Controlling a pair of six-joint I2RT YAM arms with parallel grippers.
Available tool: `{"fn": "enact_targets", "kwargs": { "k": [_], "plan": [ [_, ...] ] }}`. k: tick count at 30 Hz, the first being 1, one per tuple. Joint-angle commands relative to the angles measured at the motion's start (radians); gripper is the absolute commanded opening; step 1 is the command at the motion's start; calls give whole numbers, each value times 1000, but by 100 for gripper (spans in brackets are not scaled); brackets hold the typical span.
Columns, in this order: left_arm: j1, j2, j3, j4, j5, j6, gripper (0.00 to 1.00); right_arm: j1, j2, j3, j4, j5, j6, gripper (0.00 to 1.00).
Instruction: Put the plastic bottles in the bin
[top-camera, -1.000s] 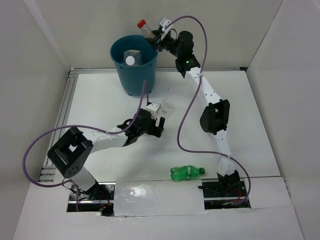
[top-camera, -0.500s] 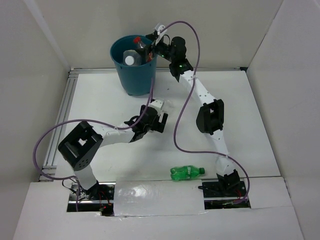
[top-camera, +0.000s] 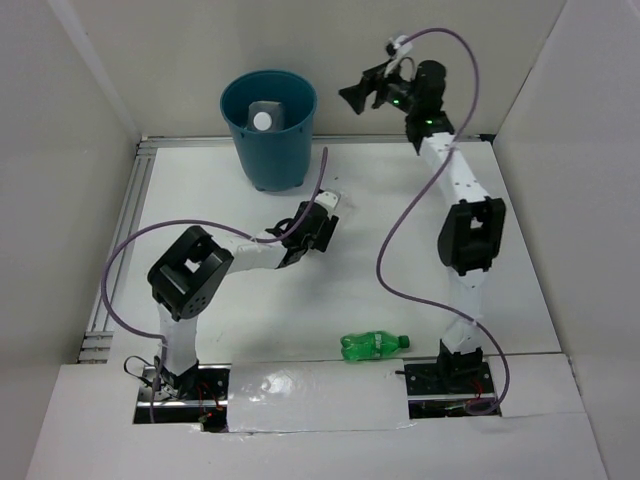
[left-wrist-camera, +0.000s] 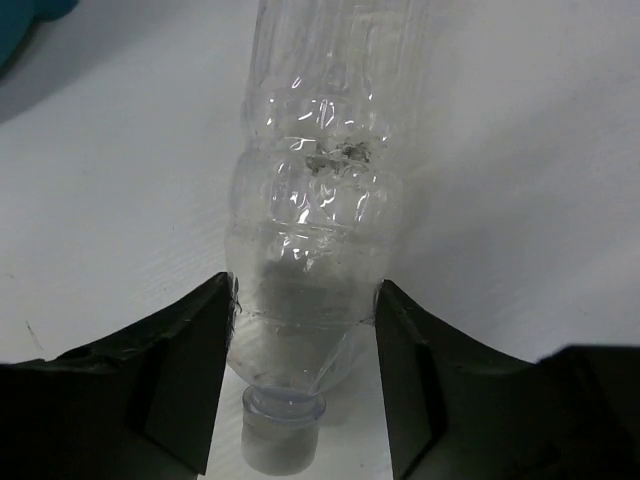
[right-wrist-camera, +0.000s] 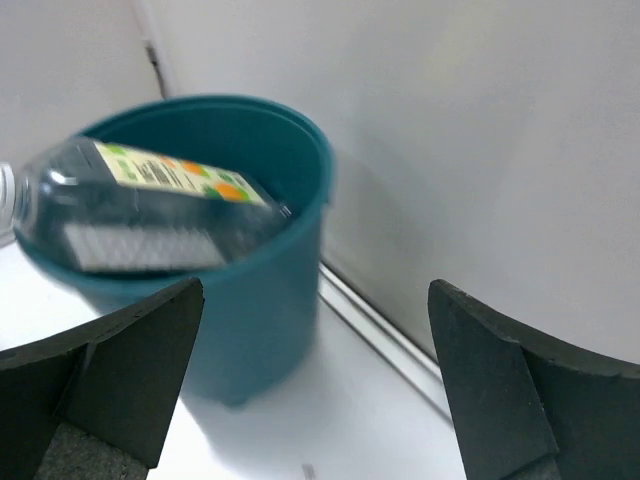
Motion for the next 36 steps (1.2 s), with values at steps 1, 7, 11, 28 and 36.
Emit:
{"fn": "enact_targets", "kwargs": {
  "k": [1, 7, 11, 28, 36],
  "plan": [
    [9, 45, 72, -35, 8, 42, 61, -83, -214, -151, -26, -103, 8, 100],
    [9, -107, 61, -52, 117, 18, 0, -213, -447, -447, -299, -258, -143, 83],
    [19, -255, 64, -36, 200, 18, 0, -299, -593, -628, -459, -319, -346, 28],
    [348, -154, 598, 54, 25, -258, 0, -359, -848, -1108, -656, -405, -601, 27],
    [436, 28, 839, 7, -93, -183, 0, -390, -857, -1137, -656, -434, -601, 29]
  ]
}}
